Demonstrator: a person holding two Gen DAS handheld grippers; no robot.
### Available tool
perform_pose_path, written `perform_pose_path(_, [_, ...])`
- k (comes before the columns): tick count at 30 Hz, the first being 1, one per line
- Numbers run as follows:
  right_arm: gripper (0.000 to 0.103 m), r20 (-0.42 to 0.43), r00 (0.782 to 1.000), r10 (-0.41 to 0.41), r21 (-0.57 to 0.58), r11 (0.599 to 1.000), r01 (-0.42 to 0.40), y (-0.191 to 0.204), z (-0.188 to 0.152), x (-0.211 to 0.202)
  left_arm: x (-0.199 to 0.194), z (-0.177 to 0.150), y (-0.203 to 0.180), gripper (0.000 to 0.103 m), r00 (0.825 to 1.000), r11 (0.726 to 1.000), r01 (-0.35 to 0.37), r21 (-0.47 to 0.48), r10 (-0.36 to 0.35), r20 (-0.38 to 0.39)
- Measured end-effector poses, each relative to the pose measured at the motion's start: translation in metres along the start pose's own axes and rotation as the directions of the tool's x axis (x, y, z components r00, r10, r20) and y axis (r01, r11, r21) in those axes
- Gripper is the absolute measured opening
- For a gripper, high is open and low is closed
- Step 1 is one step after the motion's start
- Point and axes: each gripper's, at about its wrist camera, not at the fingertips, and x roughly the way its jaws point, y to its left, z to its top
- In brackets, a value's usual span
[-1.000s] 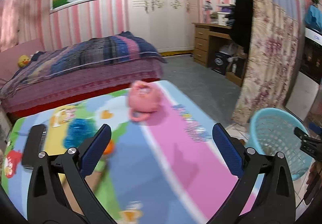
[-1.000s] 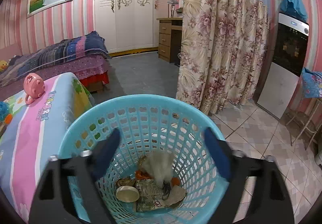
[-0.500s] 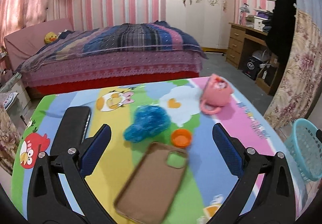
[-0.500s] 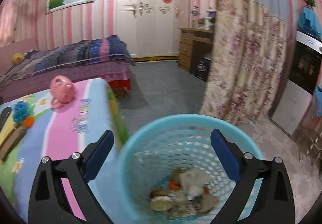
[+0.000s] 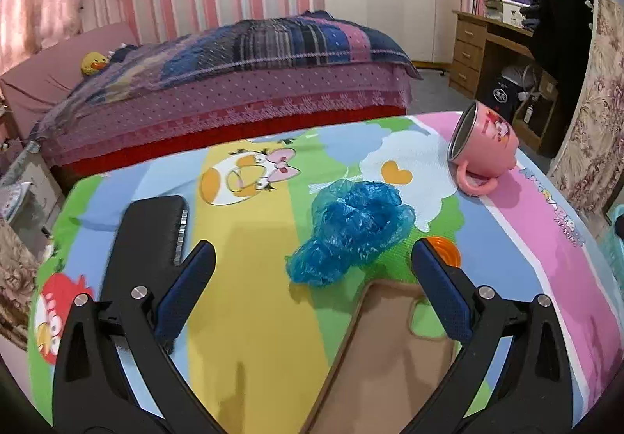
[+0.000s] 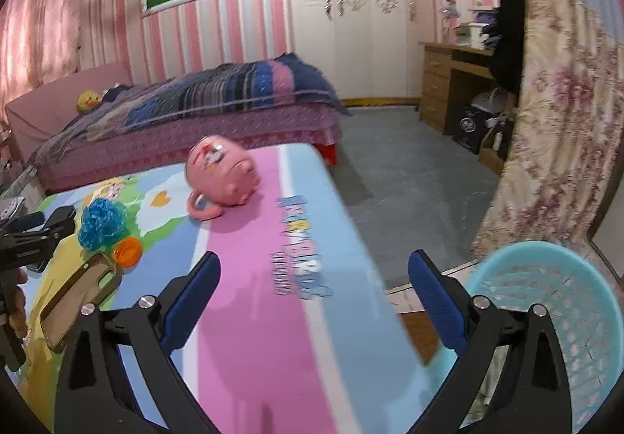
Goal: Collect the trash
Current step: 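Move both tools back over the table toward the blue bag, then grasp the blue plastic bag with the left gripper while the right gripper grasps the orange cap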
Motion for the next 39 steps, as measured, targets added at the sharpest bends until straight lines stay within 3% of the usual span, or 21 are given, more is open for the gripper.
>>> perform_pose_path(3, [0.095, -0.019, 1.0, 0.003, -0.029, 1.0, -0.004, 0.016, 0.0, 0.014, 0.016, 0.004, 0.0, 0.095, 0.999, 0.999, 0.037, -0.005, -0.037, -0.022])
perform_pose_path(6, [0.095, -0.031, 0.999, 0.007, -0.05, 0.999, -0.009, 0.026, 0.001, 0.024, 0.034, 0.005, -0.002, 0.071, 0.995, 0.997, 0.074, 0.006, -0.074, -0.072])
perform_pose_path(8, [0.095, -0.04, 0.999, 0.008, -0.061, 0.998, -0.01, 0.031, 0.001, 0.028, 0.042, 0.002, -0.004, 0.042, 0.989, 0.994, 0.105, 0.004, -0.104, -0.105])
perform_pose_path(11, [0.095, -0.051, 0.999, 0.014, -0.072, 0.997, -0.018, 0.037, 0.0, 0.033, 0.036, 0.0, -0.002, 0.03, 0.989, 0.992, 0.122, 0.005, -0.122, -0.082])
perform_pose_path(17, [0.094, -0.052, 0.998, 0.035, -0.116, 0.992, -0.04, 0.065, 0.001, 0.035, -0.007, -0.006, 0.02, 0.028, 0.998, 0.998, 0.06, -0.01, -0.06, -0.006])
perform_pose_path(23, [0.093, -0.061, 0.996, 0.065, -0.163, 0.984, -0.074, 0.103, 0.002, 0.039, -0.053, -0.026, 0.06, 0.028, 0.996, 0.997, -0.053, -0.052, 0.057, 0.064])
perform_pose_path(27, [0.074, -0.102, 0.989, 0.104, -0.188, 0.975, -0.121, 0.131, 0.003, 0.05, -0.064, -0.045, 0.089, 0.028, 0.992, 0.991, -0.111, -0.079, 0.116, 0.056])
perform_pose_path(31, [0.055, -0.146, 0.981, 0.13, -0.225, 0.961, -0.161, 0.154, 0.004, 0.064, -0.062, -0.056, 0.113, 0.028, 0.991, 0.984, -0.125, -0.129, 0.131, 0.035])
perform_pose_path(39, [0.037, -0.228, 0.964, 0.137, -0.253, 0.948, -0.195, 0.177, 0.001, 0.088, -0.059, -0.064, 0.122, 0.028, 0.992, 0.981, -0.117, -0.158, 0.123, 0.032])
